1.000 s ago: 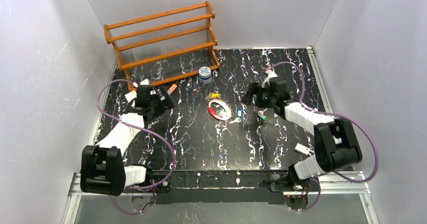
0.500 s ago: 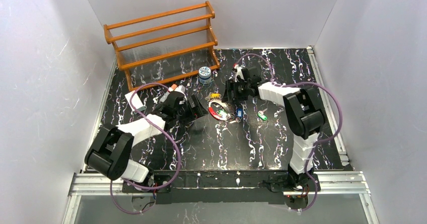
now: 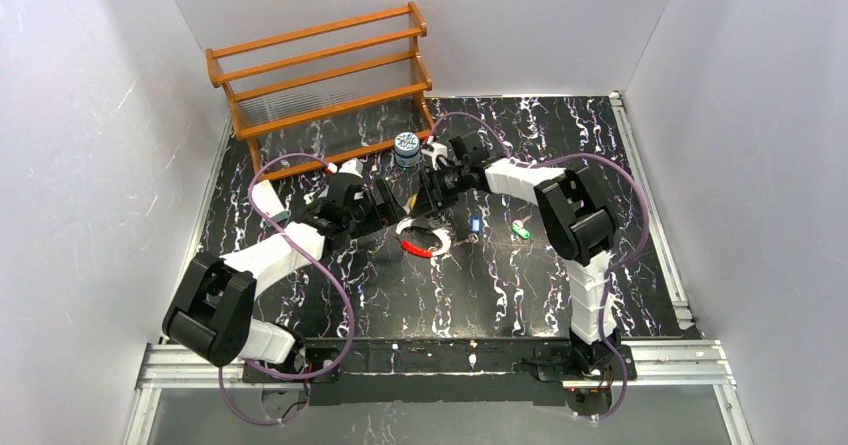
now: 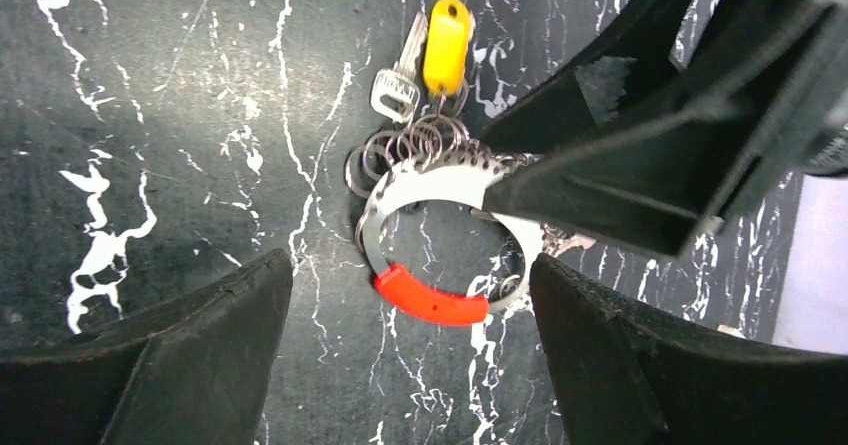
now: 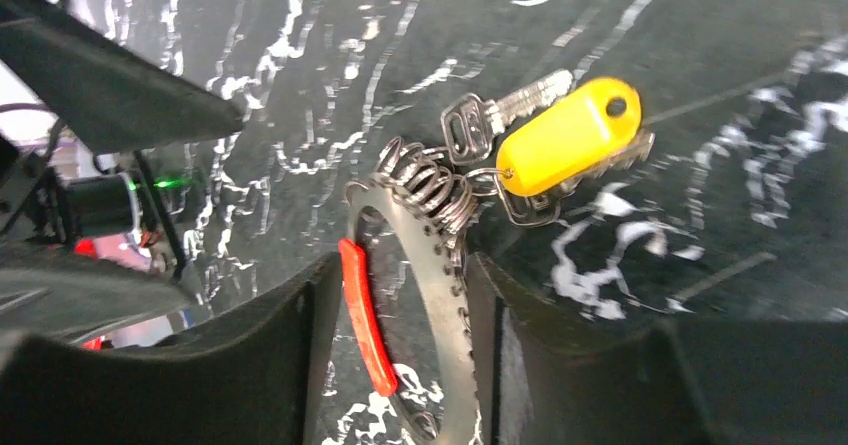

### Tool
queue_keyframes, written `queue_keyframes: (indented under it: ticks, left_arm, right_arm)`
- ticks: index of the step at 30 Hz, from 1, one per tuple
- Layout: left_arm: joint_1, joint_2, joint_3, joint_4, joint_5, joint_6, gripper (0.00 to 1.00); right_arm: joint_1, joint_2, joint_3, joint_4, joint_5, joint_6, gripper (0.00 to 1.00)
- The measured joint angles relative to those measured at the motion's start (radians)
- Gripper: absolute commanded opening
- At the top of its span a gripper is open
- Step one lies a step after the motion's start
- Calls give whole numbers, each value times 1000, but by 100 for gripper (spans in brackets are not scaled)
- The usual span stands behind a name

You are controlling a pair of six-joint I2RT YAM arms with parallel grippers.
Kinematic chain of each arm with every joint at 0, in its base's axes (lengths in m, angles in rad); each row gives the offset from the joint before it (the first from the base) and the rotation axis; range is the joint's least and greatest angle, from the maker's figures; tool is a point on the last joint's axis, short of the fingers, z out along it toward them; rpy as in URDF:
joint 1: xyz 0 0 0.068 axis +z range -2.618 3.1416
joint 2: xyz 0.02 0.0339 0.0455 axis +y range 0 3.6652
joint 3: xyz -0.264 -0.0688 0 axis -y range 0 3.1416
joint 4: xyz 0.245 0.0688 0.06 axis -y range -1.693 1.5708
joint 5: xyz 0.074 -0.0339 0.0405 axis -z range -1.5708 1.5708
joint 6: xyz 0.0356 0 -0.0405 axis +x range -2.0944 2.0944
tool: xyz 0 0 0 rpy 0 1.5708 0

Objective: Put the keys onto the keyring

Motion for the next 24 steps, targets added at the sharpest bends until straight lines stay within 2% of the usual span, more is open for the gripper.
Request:
queue_keyframes:
  ticks: [6,12,20,22,24]
  left_arm:
    - [0,8,13,-32,-6,19,80]
    - [-24,63,36,-65,-3,27,79]
    - [-127,166,106,-233,-137,28,78]
    - [-155,187,134,-264,-178,29,69]
    - [-175,213,162,-292,-218,31,65]
  right_arm:
    - [3,-102,-90,50,-39,39,67]
    - [-43,-251,-187,78,5,71,66]
    - [-54,-330,-344,65,53,97,66]
    - [-54,-335,-375,59,66,102,65]
    - [-54,-338,-394,55,75,104,65]
